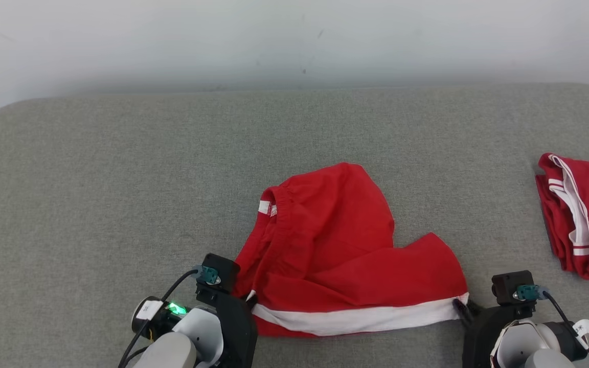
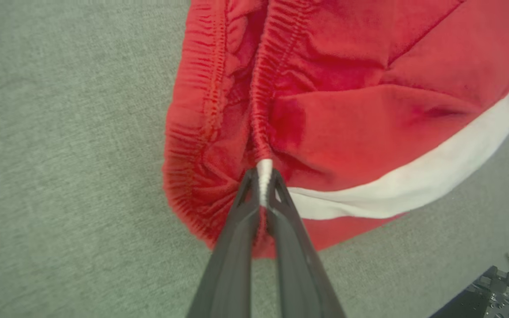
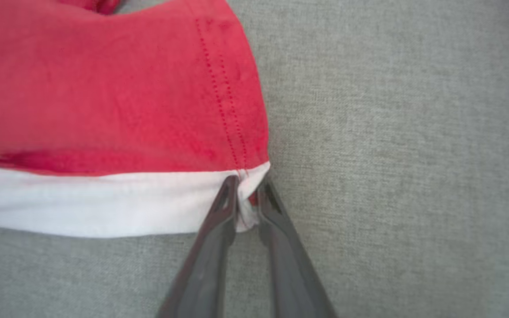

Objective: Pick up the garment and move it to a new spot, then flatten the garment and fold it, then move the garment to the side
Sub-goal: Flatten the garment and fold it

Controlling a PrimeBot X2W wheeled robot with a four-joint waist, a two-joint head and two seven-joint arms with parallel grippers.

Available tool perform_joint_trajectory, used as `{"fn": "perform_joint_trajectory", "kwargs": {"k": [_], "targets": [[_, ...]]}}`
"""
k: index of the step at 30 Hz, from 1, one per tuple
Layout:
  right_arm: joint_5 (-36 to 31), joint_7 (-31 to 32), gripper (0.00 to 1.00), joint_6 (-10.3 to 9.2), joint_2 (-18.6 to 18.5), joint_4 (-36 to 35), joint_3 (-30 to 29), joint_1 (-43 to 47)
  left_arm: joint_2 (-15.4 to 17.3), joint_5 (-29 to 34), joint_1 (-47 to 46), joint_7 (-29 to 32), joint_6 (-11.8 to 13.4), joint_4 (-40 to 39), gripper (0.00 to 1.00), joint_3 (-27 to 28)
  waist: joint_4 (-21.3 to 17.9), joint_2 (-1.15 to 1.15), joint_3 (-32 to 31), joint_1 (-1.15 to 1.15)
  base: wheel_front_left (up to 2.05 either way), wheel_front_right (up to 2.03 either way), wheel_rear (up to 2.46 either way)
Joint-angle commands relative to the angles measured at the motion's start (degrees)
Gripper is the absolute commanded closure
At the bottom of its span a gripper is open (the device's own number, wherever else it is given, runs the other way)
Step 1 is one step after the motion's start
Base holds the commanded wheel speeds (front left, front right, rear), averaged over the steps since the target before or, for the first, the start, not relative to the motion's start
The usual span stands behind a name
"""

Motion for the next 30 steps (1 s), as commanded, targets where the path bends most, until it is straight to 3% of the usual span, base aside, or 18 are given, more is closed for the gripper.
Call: {"fn": "perform_joint_trajectory", "kwargs": {"k": [1, 9, 15, 22, 26, 30], "targets": [[-0.49, 1.25, 1.0, -0.16, 0.3, 1.66, 0.4, 1.75, -0.05, -0.2, -0.34, -0.61, -0.07, 0.05, 1.0, 0.25, 0.01, 0.0, -0.05, 0.0, 0.0, 0.0, 0.0], [4.81, -3.15, 1.0, -0.16, 1.63, -7.34, -3.95, 1.42, -1.22, -4.61, 0.95, -6.92, 0.3, -3.1, 1.0, 4.48, -0.77, 0.0, -1.33, 0.0, 0.0, 0.0, 0.0], [10.32, -1.49, 1.0, -0.16, 0.55, -18.58, -5.78, -0.83, -2.91, -12.36, -0.95, -10.79, -1.06, -9.19, 1.0, 9.64, -2.0, 0.0, -2.18, 0.0, 0.0, 0.0, 0.0], [16.06, 3.92, 1.0, -0.16, 0.0, -27.99, -7.97, -7.27, -4.05, -25.38, -5.87, -6.35, -1.86, -15.34, 1.0, 15.39, -4.38, 0.0, -2.08, 0.0, 0.0, 0.0, 0.0], [20.13, 8.29, 1.0, -0.15, 1.51, -28.73, -8.62, -14.65, -3.44, -30.98, -10.86, -1.29, 0.42, -16.5, 1.0, 19.29, -6.37, 0.0, 0.94, 0.0, 0.0, 0.0, 0.0], [21.6, 12.19, 1.0, -0.15, 3.25, -24.45, -8.83, -25.37, -3.01, -35.44, -18.71, 2.68, 4.9, -15.76, 1.0, 23.81, -8.53, 0.0, 6.87, 0.0, 0.0, 0.0, 0.0]]}}
